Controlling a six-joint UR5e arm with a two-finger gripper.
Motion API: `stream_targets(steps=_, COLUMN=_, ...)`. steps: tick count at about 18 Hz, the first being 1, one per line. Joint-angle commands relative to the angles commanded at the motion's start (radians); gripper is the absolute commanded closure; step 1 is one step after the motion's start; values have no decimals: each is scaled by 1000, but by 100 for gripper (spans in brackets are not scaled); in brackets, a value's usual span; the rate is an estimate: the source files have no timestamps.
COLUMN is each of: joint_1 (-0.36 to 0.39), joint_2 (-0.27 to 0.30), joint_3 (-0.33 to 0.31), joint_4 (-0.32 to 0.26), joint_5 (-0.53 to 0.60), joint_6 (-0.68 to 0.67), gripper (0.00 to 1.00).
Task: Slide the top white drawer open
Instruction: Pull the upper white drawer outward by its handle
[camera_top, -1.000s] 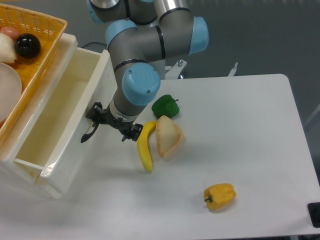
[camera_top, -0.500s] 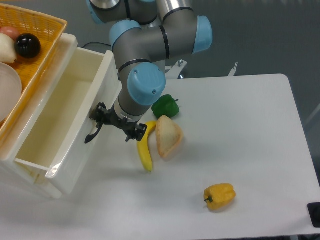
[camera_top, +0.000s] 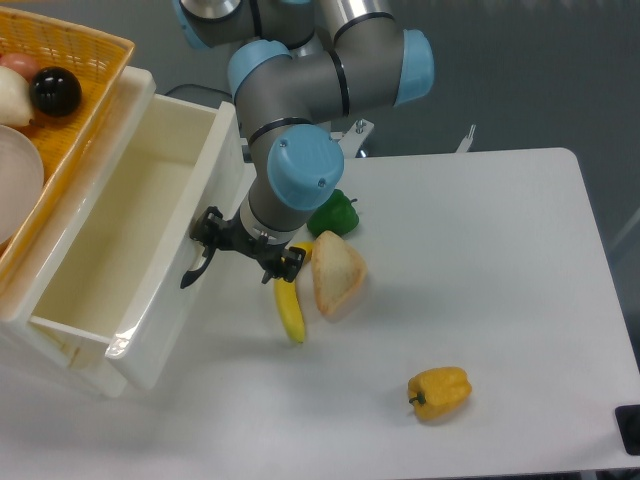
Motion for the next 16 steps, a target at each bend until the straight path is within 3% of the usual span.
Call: stream_targets(steps=16, joint_1=41, joint_2=0, joint_3=12, joint_4=-5, joint_5=0, joint_6=29, gripper=0)
